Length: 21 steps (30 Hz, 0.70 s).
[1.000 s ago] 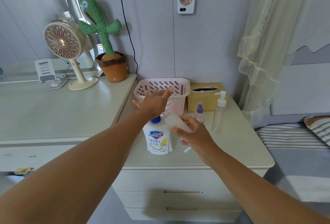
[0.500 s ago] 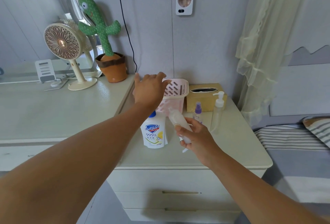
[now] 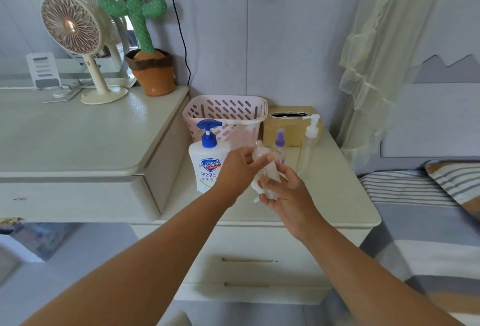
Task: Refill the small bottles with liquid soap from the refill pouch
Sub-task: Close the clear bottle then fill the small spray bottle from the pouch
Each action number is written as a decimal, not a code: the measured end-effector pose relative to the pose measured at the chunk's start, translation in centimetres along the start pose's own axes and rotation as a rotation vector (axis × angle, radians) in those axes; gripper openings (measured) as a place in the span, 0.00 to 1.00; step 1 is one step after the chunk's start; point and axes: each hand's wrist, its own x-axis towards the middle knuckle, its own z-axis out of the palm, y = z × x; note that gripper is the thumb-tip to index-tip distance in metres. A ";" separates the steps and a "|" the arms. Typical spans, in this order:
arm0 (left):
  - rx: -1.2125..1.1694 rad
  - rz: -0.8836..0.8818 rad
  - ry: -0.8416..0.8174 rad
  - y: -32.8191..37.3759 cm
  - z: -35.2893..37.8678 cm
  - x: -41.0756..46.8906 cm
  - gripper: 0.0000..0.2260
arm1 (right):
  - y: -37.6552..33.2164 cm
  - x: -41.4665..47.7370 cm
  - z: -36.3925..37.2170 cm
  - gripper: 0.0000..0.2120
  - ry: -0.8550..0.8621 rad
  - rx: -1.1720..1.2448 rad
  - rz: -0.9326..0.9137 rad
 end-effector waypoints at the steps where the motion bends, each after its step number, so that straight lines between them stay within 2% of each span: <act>1: -0.059 -0.024 -0.035 -0.4 0.0 -0.2 0.10 | 0.3 0.0 0.0 0.21 0.007 0.011 0.005; 3: -0.087 -0.059 -0.067 -1.0 0.0 -0.6 0.08 | 0.8 0.0 0.1 0.22 0.008 0.023 0.007; 6: -0.048 -0.112 -0.001 -1.6 0.0 -0.9 0.13 | 1.4 0.0 0.2 0.23 -0.018 -0.076 -0.005; 9: 0.024 -0.101 0.118 -2.5 -0.3 -1.0 0.19 | 1.8 0.4 -0.3 0.25 0.028 -0.511 -0.115; 12: 0.114 -0.062 0.175 -3.4 -0.9 -1.3 0.20 | 2.4 1.1 -1.6 0.22 0.125 -0.960 -0.297; 14: 0.153 -0.048 0.185 -4.0 -1.2 -1.5 0.20 | 3.0 1.4 -2.1 0.22 0.099 -1.206 -0.385; 18: 0.186 -0.024 0.207 -5.1 -1.0 -1.7 0.18 | 3.8 2.3 -1.8 0.23 -0.018 -1.475 -0.471; 21: 0.172 -0.006 0.212 -5.7 -0.6 -1.6 0.17 | 3.9 3.0 -1.4 0.19 -0.060 -1.694 -0.478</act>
